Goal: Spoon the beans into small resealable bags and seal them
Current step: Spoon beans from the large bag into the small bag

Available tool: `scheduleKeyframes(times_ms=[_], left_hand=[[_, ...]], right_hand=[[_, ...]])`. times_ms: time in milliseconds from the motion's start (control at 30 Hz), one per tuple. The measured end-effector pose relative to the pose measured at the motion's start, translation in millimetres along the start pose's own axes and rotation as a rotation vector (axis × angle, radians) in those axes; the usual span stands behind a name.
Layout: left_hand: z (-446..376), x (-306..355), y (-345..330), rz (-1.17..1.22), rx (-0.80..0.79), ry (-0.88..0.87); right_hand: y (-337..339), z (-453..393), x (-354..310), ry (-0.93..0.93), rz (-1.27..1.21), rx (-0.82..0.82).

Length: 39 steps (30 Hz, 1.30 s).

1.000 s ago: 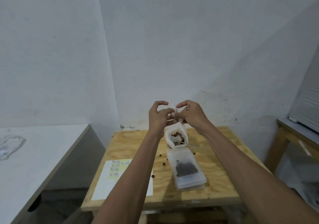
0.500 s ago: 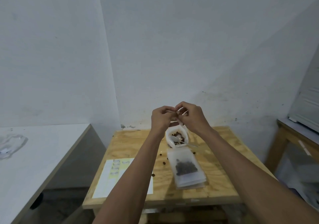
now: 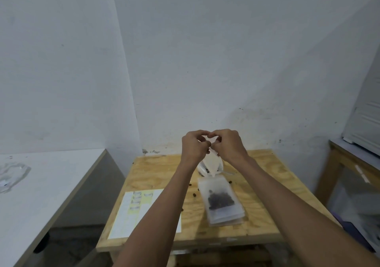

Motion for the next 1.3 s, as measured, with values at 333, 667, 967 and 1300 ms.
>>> scheduleKeyframes(times_ms=[333, 667, 967, 1300], left_hand=[[-9, 13, 3, -0.296, -0.063, -0.188], [0, 26, 1, -0.191, -0.243, -0.466], [9, 16, 4, -0.33, -0.076, -0.591], [8, -11, -2, -0.374, -0.011, -0.477]], right_hand=[[13, -2, 8, 0.048, 0.018, 0.064], [13, -11, -1, 0.088, -0.378, -0.087], [2, -4, 11, -0.016, -0.651, -0.23], [-7, -2, 9, 0.063, -0.386, -0.017]])
Point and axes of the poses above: each hand's wrist, its own z-axis away from the middle knuckle, its own y-axis out of the back of the hand, x = y × z, the point moved 8 cm from there along -z, towards the middle knuckle, and after that the axes turned 3 degrees about -y, right-handed, at the moved point
